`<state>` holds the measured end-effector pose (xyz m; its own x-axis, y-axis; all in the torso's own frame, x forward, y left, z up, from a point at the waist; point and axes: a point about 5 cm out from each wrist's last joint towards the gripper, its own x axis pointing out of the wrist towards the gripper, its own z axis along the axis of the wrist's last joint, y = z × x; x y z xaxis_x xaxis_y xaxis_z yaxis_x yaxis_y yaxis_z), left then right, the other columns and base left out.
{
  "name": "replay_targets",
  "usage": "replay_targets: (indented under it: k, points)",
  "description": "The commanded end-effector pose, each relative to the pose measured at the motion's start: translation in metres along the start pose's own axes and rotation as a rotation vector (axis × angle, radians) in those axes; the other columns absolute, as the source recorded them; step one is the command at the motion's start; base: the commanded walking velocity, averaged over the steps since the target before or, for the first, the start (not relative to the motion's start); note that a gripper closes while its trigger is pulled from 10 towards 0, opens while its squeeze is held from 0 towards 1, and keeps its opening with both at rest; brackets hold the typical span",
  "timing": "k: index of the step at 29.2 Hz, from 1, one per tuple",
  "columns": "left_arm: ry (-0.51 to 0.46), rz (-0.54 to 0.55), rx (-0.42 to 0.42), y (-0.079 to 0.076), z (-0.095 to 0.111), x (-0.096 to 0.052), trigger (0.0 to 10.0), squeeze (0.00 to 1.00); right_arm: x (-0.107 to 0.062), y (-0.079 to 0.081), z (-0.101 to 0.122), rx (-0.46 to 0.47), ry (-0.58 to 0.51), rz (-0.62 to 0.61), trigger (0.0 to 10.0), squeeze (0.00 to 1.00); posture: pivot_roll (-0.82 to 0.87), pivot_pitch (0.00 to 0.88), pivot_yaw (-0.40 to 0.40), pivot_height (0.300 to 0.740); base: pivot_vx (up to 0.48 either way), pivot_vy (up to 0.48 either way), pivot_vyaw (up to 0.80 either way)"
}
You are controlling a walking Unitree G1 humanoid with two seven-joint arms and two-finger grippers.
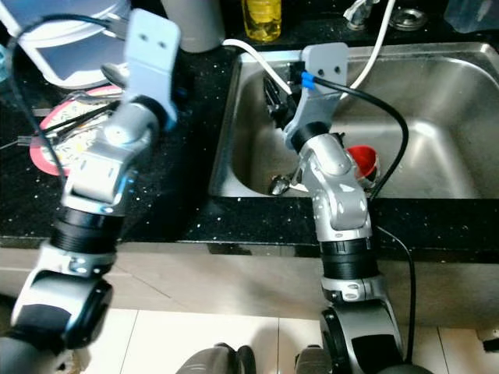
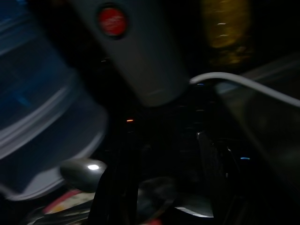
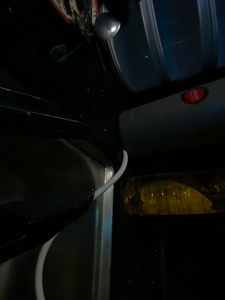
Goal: Kitchen organization
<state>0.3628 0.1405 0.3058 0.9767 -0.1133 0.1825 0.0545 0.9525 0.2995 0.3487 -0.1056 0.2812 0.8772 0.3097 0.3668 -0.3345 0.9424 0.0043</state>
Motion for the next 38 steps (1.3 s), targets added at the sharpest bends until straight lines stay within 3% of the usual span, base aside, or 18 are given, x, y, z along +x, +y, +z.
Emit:
replay_targets:
  k: [1,5,9,10,11,14,15,16,17,19,25,26,28,29,30,31,33,38]
  points:
    - [0.038,0.092,-0.066,0.022,-0.003,0.001,10.0,0.00,0.002,0.006,0.000,0.013,-0.007,0.026,10.0,0.00,-0.05,0.127,0.112,0.740,0.000,0.000,0.00]
    - [0.113,0.157,-0.152,0.040,-0.015,0.001,10.0,0.00,0.002,0.009,0.000,0.015,-0.008,0.035,10.0,0.00,-0.05,0.127,0.109,0.740,0.000,0.000,0.00]
    - [0.194,0.232,-0.054,0.054,-0.029,0.000,10.0,0.00,0.003,0.009,0.000,0.017,-0.010,0.040,10.0,0.00,-0.05,0.126,0.105,0.740,0.000,0.000,0.00]
    - [0.229,0.257,0.033,0.058,-0.035,-0.001,10.0,0.00,0.003,0.009,0.000,0.017,-0.009,0.040,10.0,0.00,-0.04,0.126,0.102,0.740,0.000,0.000,0.00]
    - [0.262,0.271,0.065,0.062,-0.040,-0.002,10.0,0.00,0.003,0.009,0.000,0.017,-0.008,0.041,10.0,0.00,-0.04,0.125,0.099,0.740,0.000,0.000,0.00]
    - [0.285,0.277,0.101,0.064,-0.043,-0.004,10.0,0.00,0.002,0.009,-0.001,0.017,-0.007,0.043,10.0,0.00,-0.04,0.124,0.097,0.740,0.000,0.000,0.00]
    - [0.298,0.281,0.155,0.067,-0.044,-0.006,10.0,0.09,0.002,0.009,-0.001,0.018,-0.006,0.046,10.0,0.00,-0.04,0.123,0.096,0.740,0.000,0.000,0.00]
    - [0.313,0.293,0.197,0.070,-0.045,-0.009,10.0,1.00,0.002,0.010,-0.002,0.019,-0.005,0.050,10.0,0.00,-0.03,0.120,0.092,0.740,0.000,0.000,0.00]
    - [0.338,0.325,0.246,0.078,-0.045,-0.017,10.0,1.00,0.003,0.011,-0.003,0.022,-0.002,0.057,10.0,0.00,-0.02,0.119,0.085,0.740,0.000,0.000,0.00]
    - [0.344,0.338,0.251,0.080,-0.045,-0.019,10.0,1.00,0.003,0.012,-0.003,0.024,0.000,0.059,10.0,0.00,-0.02,0.119,0.085,0.740,0.000,0.000,0.00]
    - [0.327,0.564,0.112,0.108,-0.044,-0.033,10.0,1.00,0.005,0.016,-0.005,0.032,0.003,0.077,10.0,0.00,0.00,0.114,0.072,0.740,0.000,0.000,0.00]
    - [0.295,0.650,-0.020,0.117,-0.043,-0.038,10.0,0.00,0.006,0.017,-0.006,0.035,0.004,0.082,10.0,0.00,0.00,0.115,0.070,0.740,0.000,0.000,0.00]
    - [0.255,0.761,-0.201,0.127,-0.044,-0.048,10.0,0.00,0.006,0.018,-0.006,0.037,0.005,0.088,10.0,0.00,0.01,0.114,0.067,0.740,0.000,0.000,0.00]
    - [0.244,0.796,-0.253,0.131,-0.045,-0.051,10.0,0.00,0.006,0.019,-0.006,0.038,0.006,0.090,10.0,0.00,0.01,0.113,0.065,0.740,0.000,0.000,0.00]
    - [0.244,0.796,-0.253,0.131,-0.045,-0.051,10.0,0.00,0.006,0.019,-0.006,0.038,0.006,0.090,10.0,0.00,0.01,0.113,0.065,0.740,0.000,0.000,0.00]
    - [0.251,0.761,-0.413,0.130,-0.054,-0.052,10.0,0.00,0.007,0.019,-0.007,0.039,0.008,0.092,10.0,0.00,0.01,0.111,0.064,0.740,0.000,0.000,0.00]
    - [0.276,0.704,-0.532,0.126,-0.063,-0.052,10.0,0.00,0.007,0.020,-0.008,0.041,0.008,0.095,10.0,0.00,0.02,0.110,0.064,0.740,0.000,0.000,0.00]
    - [0.303,0.710,-0.586,0.126,-0.072,-0.053,9.7,0.00,0.008,0.021,-0.008,0.043,0.008,0.098,10.0,0.00,0.02,0.107,0.065,0.740,0.000,0.000,0.00]
